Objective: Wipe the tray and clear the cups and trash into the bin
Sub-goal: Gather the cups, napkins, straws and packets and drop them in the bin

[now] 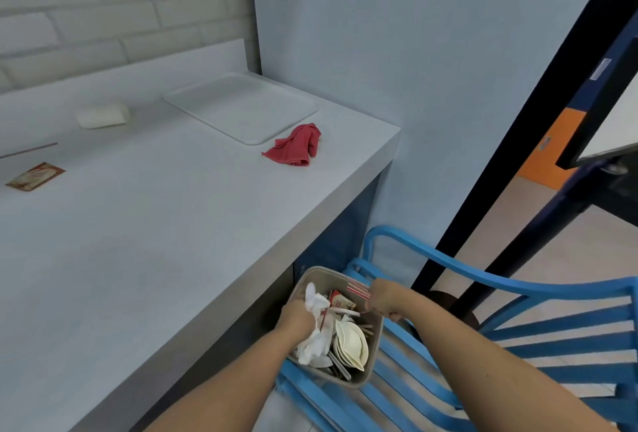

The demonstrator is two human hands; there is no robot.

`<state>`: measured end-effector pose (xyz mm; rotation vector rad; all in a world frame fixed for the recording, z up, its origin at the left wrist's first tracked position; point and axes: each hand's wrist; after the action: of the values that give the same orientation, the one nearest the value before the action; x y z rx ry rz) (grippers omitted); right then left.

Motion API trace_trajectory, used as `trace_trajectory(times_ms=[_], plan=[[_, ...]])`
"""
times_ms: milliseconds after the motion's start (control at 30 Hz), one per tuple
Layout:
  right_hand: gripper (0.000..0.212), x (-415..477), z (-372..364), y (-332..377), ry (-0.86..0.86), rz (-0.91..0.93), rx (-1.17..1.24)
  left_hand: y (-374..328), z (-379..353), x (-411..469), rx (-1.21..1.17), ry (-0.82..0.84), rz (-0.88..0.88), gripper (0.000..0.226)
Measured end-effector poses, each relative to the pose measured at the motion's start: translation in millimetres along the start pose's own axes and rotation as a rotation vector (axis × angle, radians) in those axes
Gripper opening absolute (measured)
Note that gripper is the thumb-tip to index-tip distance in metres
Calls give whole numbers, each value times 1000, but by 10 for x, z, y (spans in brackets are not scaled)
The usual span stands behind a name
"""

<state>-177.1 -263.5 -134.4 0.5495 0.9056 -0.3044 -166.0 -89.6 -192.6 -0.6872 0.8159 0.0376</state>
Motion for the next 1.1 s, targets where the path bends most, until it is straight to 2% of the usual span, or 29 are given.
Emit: trace_trajectory(times_ms=[67, 233, 400, 467, 667, 867, 967, 1100], plan=[[29, 94, -46, 64, 7, 15, -50, 42, 1, 49, 18, 14, 40, 32], [35, 228, -44, 196, -20, 60, -145, 2, 26, 75, 22, 56, 3, 43], [28, 164, 106, 323, -10, 91, -162, -92, 100, 61, 99, 5, -70, 32], [31, 61, 192, 426, 15, 92, -157, -198, 165, 12, 132, -32, -94, 29], [32, -204, 433, 873, 102, 135, -186, -618, 527, -291, 206, -211, -265, 26], [37, -501, 694, 1454, 174, 213, -202, -758, 1125, -666, -72, -444, -417, 21], [32, -681, 752, 1807, 123, 313, -240, -699, 1503, -794, -115, -567, -447, 21], [27, -769, 684, 2314, 39, 447, -307, -399, 2040, -843, -122, -700, -397, 20]])
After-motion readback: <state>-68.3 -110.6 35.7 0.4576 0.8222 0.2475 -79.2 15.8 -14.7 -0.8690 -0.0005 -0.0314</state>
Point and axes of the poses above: each hand's wrist, its own x-axis towards the middle knuckle, its own z-axis out of the back of the hand, y = z × x, and after that the axes turned 11 degrees about y, right-handed
